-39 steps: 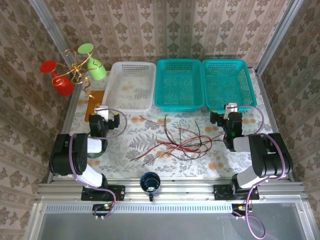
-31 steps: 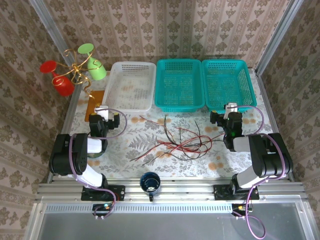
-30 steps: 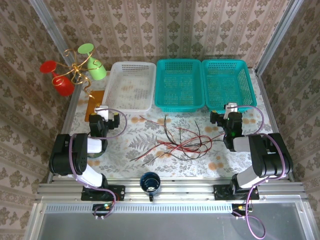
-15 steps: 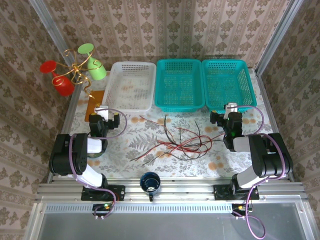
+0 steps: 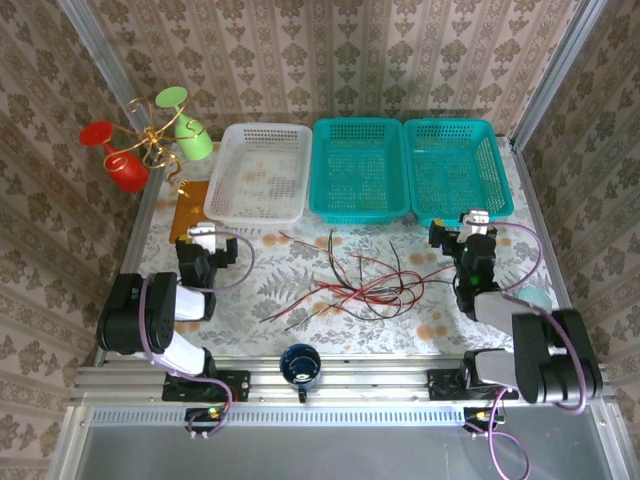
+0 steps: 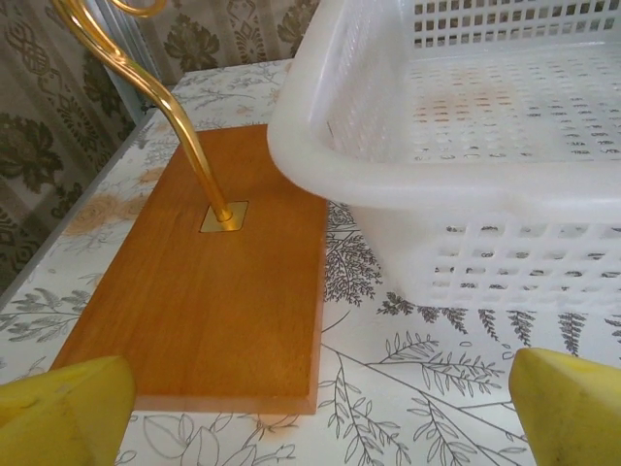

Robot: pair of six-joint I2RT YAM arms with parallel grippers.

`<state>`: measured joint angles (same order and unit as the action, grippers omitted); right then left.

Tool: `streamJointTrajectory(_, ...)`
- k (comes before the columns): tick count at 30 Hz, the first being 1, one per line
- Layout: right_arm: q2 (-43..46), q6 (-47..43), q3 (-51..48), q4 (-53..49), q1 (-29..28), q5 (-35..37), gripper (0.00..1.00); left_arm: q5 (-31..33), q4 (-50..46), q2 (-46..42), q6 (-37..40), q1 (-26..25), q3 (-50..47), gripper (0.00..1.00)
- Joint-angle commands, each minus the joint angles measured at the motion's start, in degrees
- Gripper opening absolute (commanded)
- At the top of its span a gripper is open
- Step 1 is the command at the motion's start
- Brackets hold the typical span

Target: Untangle the cables

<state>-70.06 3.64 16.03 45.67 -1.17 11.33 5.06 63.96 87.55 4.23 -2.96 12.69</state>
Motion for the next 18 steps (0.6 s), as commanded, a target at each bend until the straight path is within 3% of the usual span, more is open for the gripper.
streamJointTrajectory(1,6.06,2.68,0.13,-7.68,-0.26,3.8,1.0,1.45,5.71,-4.07,2.67,-2.1,-1.39,1.0)
streamJointTrajectory(5,12.17,8.32,-1.0,-18.06,-0.3,8.9,1.0,1.79,-5.07,-11.12,3.16,-2.57,1.12,1.0)
streamJointTrajectory(11,23.53,15.47,5.83,-42.22,-0.5,14.4,1.0,2.28,-31.75,-22.04,7.31,-6.59,10.13,1.0)
streamJointTrajectory(16,24.01,21.61,14.02,-60.17,-2.89,12.66,1.0,6.01,-55.11,-27.42,9.64,-11.67,19.21,1.0)
streamJointTrajectory(18,22.63,23.71,15.29,-62.16,-5.31,8.72,1.0,10.55,-63.53,-28.27,5.4,-14.53,22.74,1.0)
